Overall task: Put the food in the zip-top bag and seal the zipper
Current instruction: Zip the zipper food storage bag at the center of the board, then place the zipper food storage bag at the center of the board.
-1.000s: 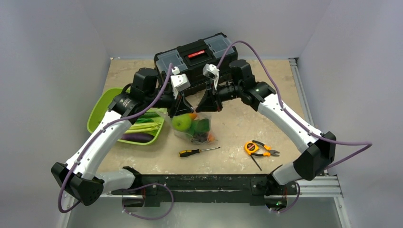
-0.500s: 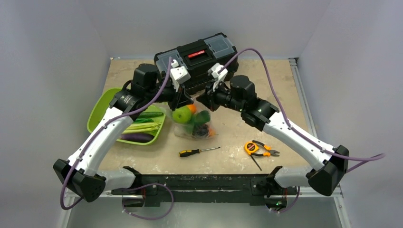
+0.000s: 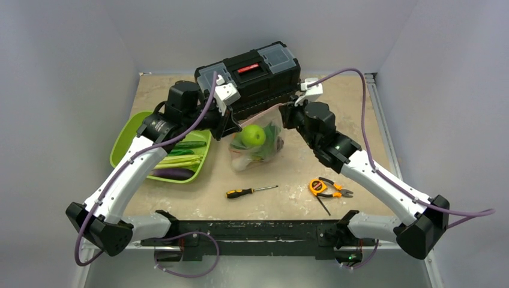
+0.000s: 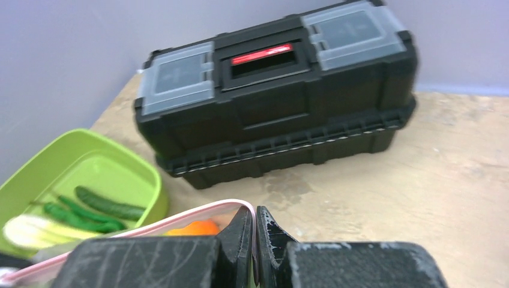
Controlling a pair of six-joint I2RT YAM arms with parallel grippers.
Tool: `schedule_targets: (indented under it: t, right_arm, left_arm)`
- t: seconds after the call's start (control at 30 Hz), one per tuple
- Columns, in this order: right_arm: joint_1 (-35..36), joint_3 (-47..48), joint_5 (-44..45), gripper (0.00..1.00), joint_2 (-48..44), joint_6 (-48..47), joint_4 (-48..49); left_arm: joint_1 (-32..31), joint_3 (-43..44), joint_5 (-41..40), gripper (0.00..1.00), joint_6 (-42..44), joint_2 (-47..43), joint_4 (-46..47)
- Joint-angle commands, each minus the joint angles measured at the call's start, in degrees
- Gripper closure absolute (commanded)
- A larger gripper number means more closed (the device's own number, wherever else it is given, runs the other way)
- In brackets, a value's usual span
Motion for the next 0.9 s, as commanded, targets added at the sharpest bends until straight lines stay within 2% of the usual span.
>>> schedule_targets:
  t: [0.0, 0.23, 0.33, 0.37, 0.43, 0.5, 0.6, 0.7, 0.73, 0.87]
  right_arm:
    - [-5.3, -1.0, 17.0, 1.0, -3.4, 1.6, 1.7]
    - [-7.1, -1.7, 19.6, 1.0, -3.4, 1.3, 1.0]
    - [-7.1, -1.6, 16.0, 1.0, -3.5, 0.9, 1.0]
    - [-7.1, -2.5, 13.9, 1.0, -4.3, 0.4, 2.5]
    - [-7.1, -4.5, 9.4, 1.0, -6.2, -1.9, 6.7]
    - [-7.1, -4.6, 7.5, 1.0, -6.9, -2.2, 7.7]
    - [-7.1, -2.7, 11.5, 1.0, -5.4, 0.6, 4.6]
    - [-7.1, -0.5, 17.3, 1.0, -3.4, 0.5, 0.9]
    - [-7.1, 0.0, 18.8, 1.0, -2.9, 0.4, 0.5]
    - [-7.2, 2.5, 27.0, 1.0, -0.3, 0.4, -1.4]
  left_arm:
    - [0.0, 1.0, -1.7, 1.0, 1.2, -4.8, -7.8]
    - [0.0, -1.9, -5.5, 1.0, 0.2, -7.3, -8.5]
    - [0.0, -2.4, -5.6, 1.0, -0.7, -7.5, -8.0]
    - [0.0, -2.6, -5.8, 0.97, -1.1, -7.6, -7.7]
    - [0.0, -2.8, -7.0, 0.73, -2.3, -7.6, -6.9]
    - [0.0, -3.1, -7.9, 0.57, -2.7, -7.9, -6.1]
    - [0.0, -4.1, -11.4, 0.39, -3.2, -9.4, -3.8]
    - [0.0, -5.3, -18.2, 0.11, -3.6, -11.7, -1.7]
    - [0.1, -5.6, -20.4, 0.07, -3.4, -12.5, -1.1]
    - [0.0, -6.5, -26.1, 0.05, -2.6, -15.2, -0.6]
